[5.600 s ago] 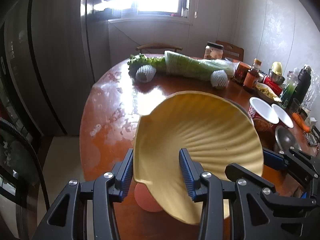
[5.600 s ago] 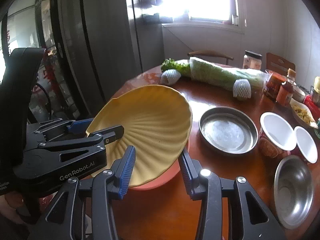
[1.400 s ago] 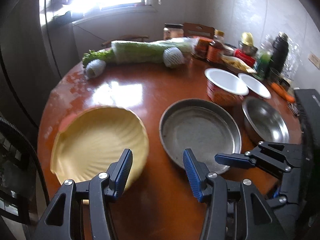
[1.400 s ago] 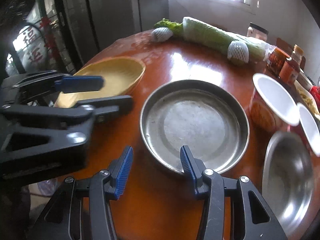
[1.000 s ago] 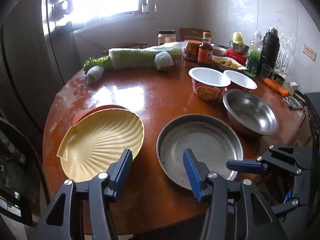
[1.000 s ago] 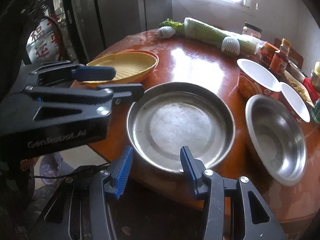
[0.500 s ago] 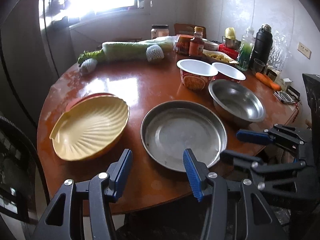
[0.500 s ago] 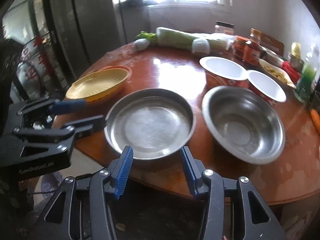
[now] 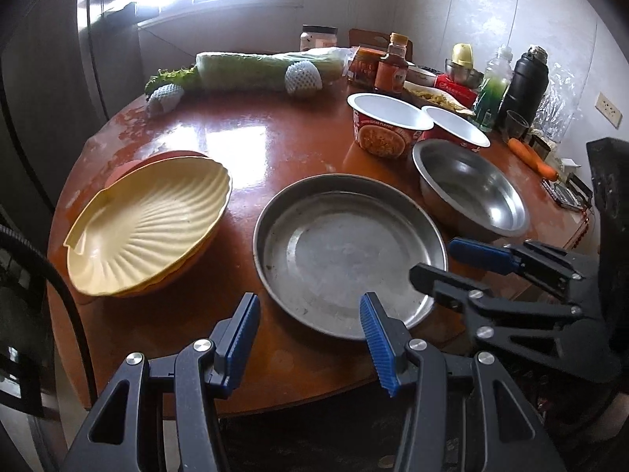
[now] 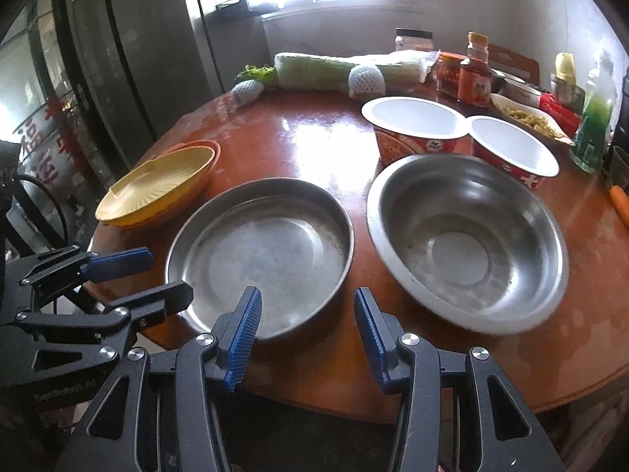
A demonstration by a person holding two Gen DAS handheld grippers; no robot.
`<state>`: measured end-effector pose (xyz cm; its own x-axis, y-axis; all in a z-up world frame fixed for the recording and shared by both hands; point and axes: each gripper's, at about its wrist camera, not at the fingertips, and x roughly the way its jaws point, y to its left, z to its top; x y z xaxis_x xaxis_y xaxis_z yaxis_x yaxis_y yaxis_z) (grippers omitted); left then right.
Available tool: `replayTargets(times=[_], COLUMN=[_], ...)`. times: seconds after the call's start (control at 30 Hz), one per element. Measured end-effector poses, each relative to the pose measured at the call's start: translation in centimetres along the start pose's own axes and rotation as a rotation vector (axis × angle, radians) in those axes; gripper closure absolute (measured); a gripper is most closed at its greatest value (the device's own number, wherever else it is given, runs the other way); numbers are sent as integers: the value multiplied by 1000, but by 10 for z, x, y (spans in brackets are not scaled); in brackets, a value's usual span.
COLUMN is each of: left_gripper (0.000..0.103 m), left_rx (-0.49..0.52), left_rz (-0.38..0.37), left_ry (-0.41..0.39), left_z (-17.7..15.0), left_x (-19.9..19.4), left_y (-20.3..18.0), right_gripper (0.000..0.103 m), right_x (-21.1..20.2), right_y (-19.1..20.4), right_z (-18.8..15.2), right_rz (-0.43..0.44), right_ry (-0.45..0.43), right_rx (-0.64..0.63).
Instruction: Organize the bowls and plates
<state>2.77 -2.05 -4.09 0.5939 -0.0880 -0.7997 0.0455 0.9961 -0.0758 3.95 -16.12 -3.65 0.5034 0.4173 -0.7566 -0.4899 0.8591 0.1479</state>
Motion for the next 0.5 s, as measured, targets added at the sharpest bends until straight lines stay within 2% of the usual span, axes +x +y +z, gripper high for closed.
replayTargets(times=[0.2, 0.5], left_gripper=[50, 52], left_rx=[-27, -22], left_rz=[4, 29], left_ry=[26, 25], left_z=[4, 7], left_x=[13, 26], left_y=[5, 2], right_gripper=[55, 69], right_x=[12, 23], right_y=[1, 0], right_z=[3, 7], right_rz=[-29, -59], right_ry=[-8, -19], right_rx=[-12, -40])
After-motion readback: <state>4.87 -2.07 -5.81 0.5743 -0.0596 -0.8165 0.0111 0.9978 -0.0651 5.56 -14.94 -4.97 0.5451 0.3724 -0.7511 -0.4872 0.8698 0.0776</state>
